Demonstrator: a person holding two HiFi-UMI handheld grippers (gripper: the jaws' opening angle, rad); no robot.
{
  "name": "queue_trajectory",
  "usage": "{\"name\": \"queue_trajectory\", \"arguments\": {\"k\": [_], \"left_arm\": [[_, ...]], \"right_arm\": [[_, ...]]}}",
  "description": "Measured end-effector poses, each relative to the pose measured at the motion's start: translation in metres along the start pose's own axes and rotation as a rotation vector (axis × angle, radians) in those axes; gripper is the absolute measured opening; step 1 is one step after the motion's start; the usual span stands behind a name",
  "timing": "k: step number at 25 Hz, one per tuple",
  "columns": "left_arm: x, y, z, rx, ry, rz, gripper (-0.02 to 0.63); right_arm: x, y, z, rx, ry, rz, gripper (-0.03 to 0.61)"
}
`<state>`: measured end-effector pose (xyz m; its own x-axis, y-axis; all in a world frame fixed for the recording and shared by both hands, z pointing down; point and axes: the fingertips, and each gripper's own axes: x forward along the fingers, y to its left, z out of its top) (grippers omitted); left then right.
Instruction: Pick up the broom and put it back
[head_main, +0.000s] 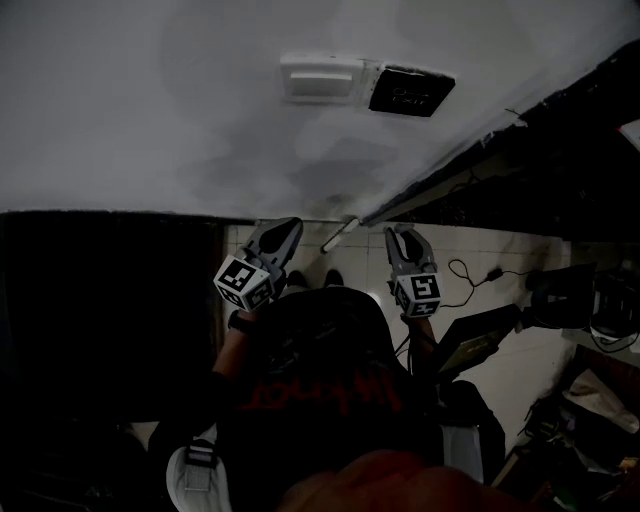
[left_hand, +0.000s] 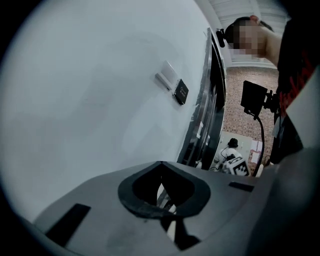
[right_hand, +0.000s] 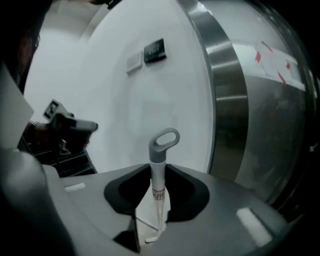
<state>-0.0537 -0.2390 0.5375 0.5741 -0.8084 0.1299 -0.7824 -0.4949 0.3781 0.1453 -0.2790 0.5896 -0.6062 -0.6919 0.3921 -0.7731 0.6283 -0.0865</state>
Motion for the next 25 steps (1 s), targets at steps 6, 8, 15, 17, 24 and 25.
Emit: {"name": "queue_trajectory", "arguments": {"k": [6, 8, 15, 17, 24, 25], "left_arm": [[0.011, -0.005, 0.016, 0.086, -0.004, -0.077, 0.003], [0.012, -0.006, 0.021, 0.119, -0.005, -0.080, 0.003], [0.018, -0.008, 0.034, 0.154, -0.045, -0.099, 0.005], [0.018, -0.009, 0.030, 0.145, -0.032, -0.107, 0.005], [0.014, -0.010, 0.022, 0.118, -0.007, -0.094, 0.005], [0.011, -0.013, 0.023, 0.123, -0.009, -0.088, 0.005]], "right_arm": [[-0.059, 0.047, 0.107, -0.019, -0.143, 0.087, 0.091], [-0.063, 0.064, 0.149, -0.005, -0.179, 0.107, 0.091], [-0.073, 0.060, 0.119, 0.048, -0.171, 0.058, 0.091], [-0.072, 0.062, 0.114, 0.046, -0.167, 0.054, 0.091], [-0.035, 0.043, 0.040, 0.051, -0.034, 0.004, 0.091], [-0.025, 0.034, 0.021, 0.091, -0.032, -0.037, 0.091]]}}
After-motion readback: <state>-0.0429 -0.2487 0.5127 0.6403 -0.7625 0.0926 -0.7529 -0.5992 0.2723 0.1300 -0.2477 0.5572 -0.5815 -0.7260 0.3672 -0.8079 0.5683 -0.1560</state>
